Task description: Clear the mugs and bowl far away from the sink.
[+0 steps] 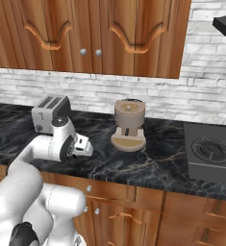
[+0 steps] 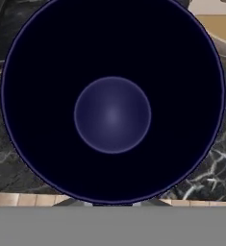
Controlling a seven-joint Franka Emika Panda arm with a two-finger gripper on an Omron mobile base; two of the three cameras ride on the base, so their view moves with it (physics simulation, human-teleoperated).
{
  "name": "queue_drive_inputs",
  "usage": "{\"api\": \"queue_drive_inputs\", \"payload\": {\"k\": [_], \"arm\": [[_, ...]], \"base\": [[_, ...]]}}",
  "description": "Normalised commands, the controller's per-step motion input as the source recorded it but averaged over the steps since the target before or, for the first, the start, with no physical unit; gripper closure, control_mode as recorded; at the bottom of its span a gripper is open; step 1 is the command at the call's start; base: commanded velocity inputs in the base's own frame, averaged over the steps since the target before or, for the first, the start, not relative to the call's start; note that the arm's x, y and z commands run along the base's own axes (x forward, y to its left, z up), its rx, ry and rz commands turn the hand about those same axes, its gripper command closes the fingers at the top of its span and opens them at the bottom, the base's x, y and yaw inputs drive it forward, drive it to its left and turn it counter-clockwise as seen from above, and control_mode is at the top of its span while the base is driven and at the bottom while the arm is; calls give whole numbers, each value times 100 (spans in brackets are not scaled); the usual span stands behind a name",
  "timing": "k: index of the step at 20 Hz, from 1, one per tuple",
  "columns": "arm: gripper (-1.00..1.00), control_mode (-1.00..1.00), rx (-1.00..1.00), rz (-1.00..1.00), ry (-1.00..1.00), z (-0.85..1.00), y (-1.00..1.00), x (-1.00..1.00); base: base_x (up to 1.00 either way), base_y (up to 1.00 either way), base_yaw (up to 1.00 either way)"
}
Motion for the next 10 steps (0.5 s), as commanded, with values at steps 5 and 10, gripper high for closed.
{"api": "queue_drive_inputs", "payload": {"k": [5, 10], "arm": [[100, -100, 0, 0, 13, -28, 0, 31], [100, -100, 0, 0, 14, -19, 0, 23]], "base": [[0, 0, 0], [0, 0, 0]]}}
